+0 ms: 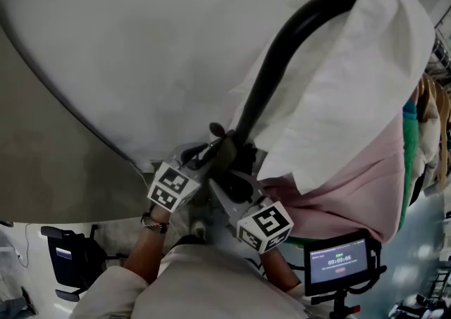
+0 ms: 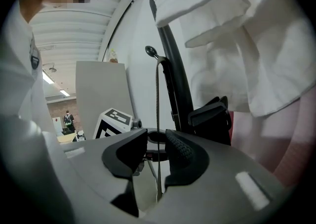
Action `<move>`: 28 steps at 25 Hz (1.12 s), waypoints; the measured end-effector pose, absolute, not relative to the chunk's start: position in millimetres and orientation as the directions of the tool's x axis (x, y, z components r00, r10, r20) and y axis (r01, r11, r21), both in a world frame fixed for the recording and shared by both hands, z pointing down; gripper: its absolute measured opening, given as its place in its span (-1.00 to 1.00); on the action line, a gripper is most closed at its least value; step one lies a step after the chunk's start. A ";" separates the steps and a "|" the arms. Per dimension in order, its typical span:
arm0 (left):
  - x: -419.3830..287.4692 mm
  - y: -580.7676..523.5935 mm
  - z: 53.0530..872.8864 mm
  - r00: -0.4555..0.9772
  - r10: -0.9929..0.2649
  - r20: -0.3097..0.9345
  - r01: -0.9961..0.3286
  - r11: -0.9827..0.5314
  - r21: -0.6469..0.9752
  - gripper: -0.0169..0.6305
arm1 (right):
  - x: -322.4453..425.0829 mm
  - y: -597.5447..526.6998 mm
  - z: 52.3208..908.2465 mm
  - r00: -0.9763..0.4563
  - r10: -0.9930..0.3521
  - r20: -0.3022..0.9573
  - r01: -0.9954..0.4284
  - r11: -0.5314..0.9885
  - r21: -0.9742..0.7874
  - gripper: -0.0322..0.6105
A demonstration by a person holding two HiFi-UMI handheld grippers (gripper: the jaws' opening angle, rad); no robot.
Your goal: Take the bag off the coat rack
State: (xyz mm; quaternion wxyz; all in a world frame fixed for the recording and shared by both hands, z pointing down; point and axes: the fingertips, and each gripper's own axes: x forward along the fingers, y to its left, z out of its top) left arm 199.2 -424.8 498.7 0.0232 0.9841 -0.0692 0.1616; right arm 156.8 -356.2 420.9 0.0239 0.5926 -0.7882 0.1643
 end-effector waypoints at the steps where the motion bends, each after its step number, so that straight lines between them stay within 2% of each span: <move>1: 200.9 -425.8 498.6 0.940 -0.125 0.318 -0.139 -0.990 0.023 -0.55 | 157.4 -357.1 420.8 -0.292 -0.927 0.235 -0.944 0.239 -0.228 -0.55; 8: 205.3 -426.4 499.7 0.945 -0.082 0.316 -0.107 -0.992 0.063 -0.59 | 158.1 -361.2 419.9 -0.266 -0.932 0.248 -0.954 0.218 -0.207 -0.79; 11: 207.0 -422.0 496.2 0.952 -0.051 0.302 -0.073 -0.995 0.064 -0.79 | 155.9 -361.9 416.9 -0.259 -0.933 0.250 -0.959 0.219 -0.178 -0.87; 18: 208.4 -414.3 491.2 0.937 -0.041 0.347 -0.054 -0.998 0.030 -0.90 | 158.0 -359.1 416.0 -0.244 -0.933 0.265 -0.967 0.212 -0.144 -0.88; 28: 195.5 -422.7 493.5 0.921 -0.098 0.377 -0.127 -0.991 0.052 -0.91 | 153.3 -356.3 401.4 -0.288 -0.930 0.229 -0.951 0.250 -0.180 -0.88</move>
